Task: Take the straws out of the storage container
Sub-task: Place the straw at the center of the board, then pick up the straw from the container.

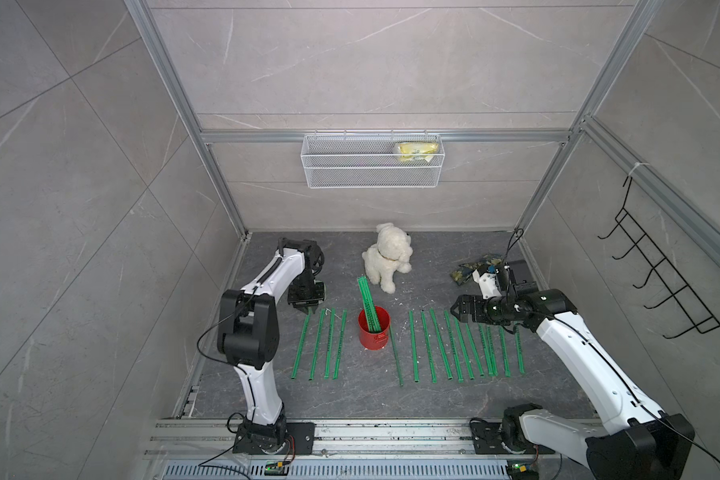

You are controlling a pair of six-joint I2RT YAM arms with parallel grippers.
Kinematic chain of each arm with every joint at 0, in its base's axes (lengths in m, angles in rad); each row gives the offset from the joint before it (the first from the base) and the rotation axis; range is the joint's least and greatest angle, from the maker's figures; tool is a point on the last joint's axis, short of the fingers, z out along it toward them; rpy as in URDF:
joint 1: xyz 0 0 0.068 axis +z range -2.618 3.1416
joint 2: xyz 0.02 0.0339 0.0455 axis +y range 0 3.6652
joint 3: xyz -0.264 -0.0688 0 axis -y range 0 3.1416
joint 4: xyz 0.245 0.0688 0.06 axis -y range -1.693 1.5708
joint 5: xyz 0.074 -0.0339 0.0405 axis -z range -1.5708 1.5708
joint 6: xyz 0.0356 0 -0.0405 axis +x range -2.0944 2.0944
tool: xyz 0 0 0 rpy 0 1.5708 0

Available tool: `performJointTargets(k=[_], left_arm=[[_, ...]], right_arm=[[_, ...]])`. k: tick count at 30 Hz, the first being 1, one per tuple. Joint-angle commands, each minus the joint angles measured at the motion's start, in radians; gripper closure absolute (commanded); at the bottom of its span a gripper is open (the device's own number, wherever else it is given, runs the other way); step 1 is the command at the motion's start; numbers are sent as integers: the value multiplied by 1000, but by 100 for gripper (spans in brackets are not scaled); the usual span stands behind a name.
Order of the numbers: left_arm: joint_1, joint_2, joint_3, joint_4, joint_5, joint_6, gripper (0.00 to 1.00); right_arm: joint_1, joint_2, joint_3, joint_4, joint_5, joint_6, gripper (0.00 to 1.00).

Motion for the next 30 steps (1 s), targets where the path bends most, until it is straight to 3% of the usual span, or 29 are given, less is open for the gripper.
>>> performJointTargets(k=[1, 5, 10, 17, 30], left_arm=[[-28, -220, -90, 240, 271, -113, 73], [-81, -346, -182, 405, 326, -190, 64], [-179, -353, -173, 437, 292, -206, 53], [-307, -268, -122, 416, 189, -227, 56], [-339, -176, -61, 359, 103, -228, 72]], right_arm=[[6, -1, 27, -5, -9, 25, 0], [6, -1, 27, -7, -11, 25, 0], [6, 6, 29, -10, -16, 28, 0], [6, -1, 25, -15, -11, 27, 0], [6, -1, 14, -11, -5, 24, 0]])
